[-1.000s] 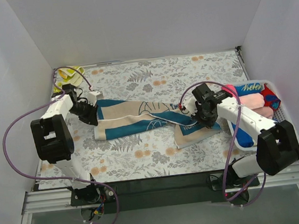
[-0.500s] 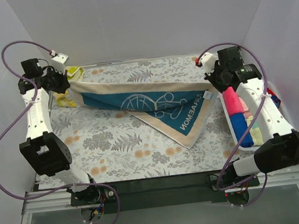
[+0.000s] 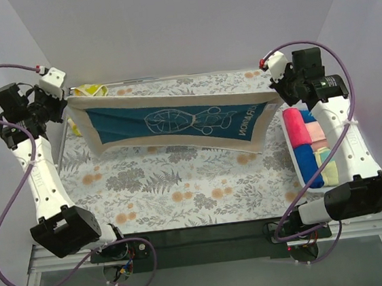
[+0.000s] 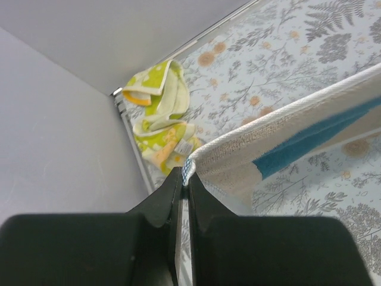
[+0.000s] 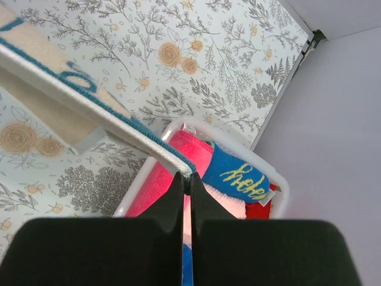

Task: Roll the towels
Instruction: Flatten the towel

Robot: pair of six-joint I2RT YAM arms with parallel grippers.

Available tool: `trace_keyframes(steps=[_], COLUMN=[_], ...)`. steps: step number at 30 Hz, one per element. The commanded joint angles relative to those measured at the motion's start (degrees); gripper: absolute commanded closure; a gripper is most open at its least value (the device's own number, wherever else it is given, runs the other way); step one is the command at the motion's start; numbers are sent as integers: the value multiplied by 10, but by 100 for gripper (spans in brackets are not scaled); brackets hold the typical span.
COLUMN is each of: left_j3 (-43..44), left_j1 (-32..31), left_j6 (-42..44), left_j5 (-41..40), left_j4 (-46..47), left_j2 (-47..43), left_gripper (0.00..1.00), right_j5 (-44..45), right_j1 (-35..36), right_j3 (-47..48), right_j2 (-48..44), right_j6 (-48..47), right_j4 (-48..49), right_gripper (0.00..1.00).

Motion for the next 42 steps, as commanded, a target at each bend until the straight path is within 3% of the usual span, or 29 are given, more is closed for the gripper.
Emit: trace_keyframes(steps=[1,7,12,21,27,31,37,42], left_j3=[4,4,14,82,42,-21,-48,-55], left_j1=[46,75,76,77,77,76,75,38], left_j6=[2,38,48,43,127,114,72,29], left_j5=[22,33,-6,-40,-17,-22,-18,-35], left_j4=[1,-31,-85,-109,-165,-146,-64,6], left_j2=[-38,-112,-142,-144,-171,-156,-50,61], left_gripper=[100,100,100,100,100,100,100,100], right_j5=[-4,-22,-41,-35,-65,-72,-56,-54], right_j1=[-11,-15,-15,-15,-15,-14,-15,-13], right_j3=[27,10,-17,-3,-57,-85,-99,-51], right_j2=[-34,-123,-195,-240,-265,-215,-85,67], right_j6=[-14,-28,-31,-33,-69,-63,-65,-46], right_j4=[6,6,5,14,14,42,146,187], right_gripper=[99,99,99,99,99,99,99,99])
